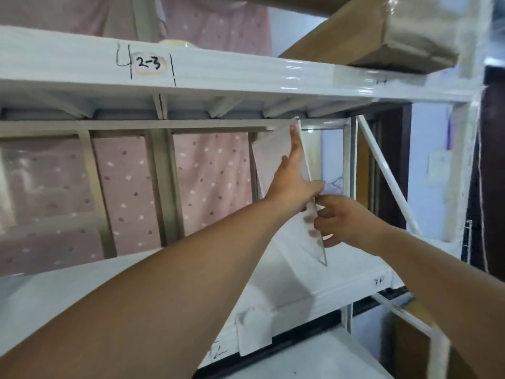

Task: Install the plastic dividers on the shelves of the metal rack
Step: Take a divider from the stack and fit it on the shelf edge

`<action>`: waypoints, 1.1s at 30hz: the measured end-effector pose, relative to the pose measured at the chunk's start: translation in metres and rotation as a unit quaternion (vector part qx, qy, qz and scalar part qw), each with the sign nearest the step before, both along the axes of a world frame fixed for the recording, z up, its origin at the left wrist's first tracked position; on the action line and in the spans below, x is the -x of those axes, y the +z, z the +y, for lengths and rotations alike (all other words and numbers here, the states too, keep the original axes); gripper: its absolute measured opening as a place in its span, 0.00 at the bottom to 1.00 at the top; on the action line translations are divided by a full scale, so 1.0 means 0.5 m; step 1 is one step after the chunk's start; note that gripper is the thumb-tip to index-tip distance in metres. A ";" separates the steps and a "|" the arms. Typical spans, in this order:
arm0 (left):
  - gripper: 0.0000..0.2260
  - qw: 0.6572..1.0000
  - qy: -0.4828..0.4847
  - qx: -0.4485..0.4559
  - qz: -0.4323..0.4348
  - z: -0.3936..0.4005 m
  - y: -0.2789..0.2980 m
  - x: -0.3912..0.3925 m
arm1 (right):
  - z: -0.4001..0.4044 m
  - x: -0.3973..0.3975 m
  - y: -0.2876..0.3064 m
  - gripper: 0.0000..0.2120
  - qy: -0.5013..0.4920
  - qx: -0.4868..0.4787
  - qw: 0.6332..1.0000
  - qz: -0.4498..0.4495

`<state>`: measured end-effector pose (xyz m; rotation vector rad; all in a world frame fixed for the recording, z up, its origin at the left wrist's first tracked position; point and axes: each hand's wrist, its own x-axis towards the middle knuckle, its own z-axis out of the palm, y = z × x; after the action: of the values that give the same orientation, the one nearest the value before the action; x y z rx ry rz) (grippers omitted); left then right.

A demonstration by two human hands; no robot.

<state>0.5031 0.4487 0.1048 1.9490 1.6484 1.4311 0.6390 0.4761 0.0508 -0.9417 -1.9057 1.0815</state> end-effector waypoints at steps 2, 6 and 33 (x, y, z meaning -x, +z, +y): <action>0.58 1.000 -0.016 0.004 -0.005 0.030 -0.002 -0.040 | 0.021 -0.041 0.000 0.23 -0.010 0.000 1.000 -0.003; 0.58 0.999 -0.033 0.013 -0.016 0.084 -0.004 -0.117 | 0.061 -0.118 0.001 0.17 -0.021 -0.004 1.000 -0.009; 0.58 0.998 -0.055 0.012 0.001 0.256 -0.040 -0.362 | 0.216 -0.359 -0.050 0.15 -0.069 0.000 0.997 0.036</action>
<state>0.6841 0.5769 0.0850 1.9960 1.5261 1.3613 0.8186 0.5840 0.0257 -1.0056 -1.7565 1.0212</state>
